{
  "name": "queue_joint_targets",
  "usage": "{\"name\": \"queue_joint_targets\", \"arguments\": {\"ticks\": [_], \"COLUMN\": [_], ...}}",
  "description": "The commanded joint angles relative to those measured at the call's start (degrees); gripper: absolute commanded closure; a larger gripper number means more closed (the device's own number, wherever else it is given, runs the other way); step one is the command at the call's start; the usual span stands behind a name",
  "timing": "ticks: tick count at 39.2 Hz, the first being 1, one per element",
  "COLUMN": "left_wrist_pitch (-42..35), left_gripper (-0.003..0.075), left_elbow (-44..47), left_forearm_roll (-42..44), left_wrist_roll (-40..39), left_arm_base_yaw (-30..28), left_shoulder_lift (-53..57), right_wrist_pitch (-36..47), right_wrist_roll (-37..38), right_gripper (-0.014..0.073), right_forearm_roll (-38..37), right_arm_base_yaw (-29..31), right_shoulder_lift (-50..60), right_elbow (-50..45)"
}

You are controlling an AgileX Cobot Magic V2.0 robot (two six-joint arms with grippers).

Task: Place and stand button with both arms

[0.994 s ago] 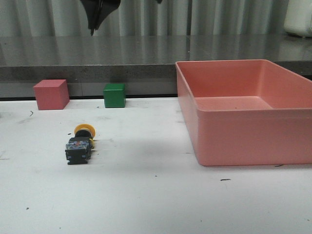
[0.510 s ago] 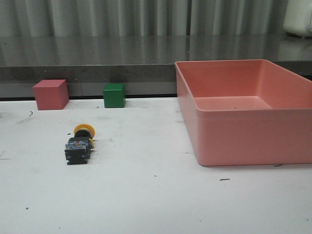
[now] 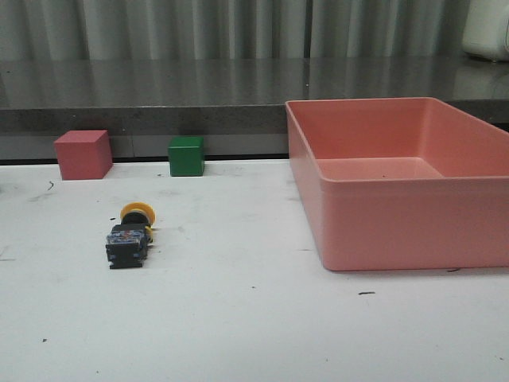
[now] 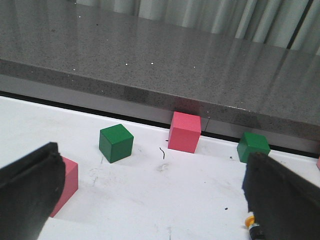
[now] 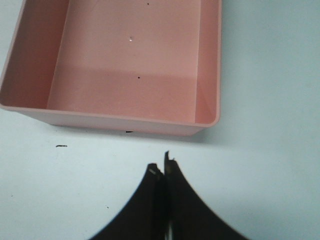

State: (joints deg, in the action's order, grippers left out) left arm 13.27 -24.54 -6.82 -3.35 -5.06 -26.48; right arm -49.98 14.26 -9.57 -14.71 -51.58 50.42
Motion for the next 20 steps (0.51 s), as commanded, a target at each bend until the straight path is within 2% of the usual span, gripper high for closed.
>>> {"name": "queue_joint_targets", "arguments": {"ticks": [1, 11, 20], "left_wrist_pitch": [-4.5, -4.5, -4.3], "left_gripper": [0.0029, 0.0029, 0.0029], "left_elbow": [-1.6, -1.6, -2.9], "left_forearm_roll": [-0.3, -0.3, -0.3], "left_wrist_roll": [-0.1, -0.1, -0.1], "left_arm_base_yaw": [0.4, 0.4, 0.4], "left_shoulder_lift": [-0.7, -0.7, -2.8], "right_wrist_pitch": [9.6, 18.2, 23.7], "right_wrist_roll": [-0.5, -0.5, -0.5], "right_gripper": [0.0657, 0.0663, 0.0663], "right_forearm_roll": [-1.3, -1.9, -1.9], "right_arm_base_yaw": [0.3, 0.3, 0.3], "right_shoulder_lift": [8.3, 26.1, 35.0], "right_elbow": [-6.8, -22.3, -26.4]}}
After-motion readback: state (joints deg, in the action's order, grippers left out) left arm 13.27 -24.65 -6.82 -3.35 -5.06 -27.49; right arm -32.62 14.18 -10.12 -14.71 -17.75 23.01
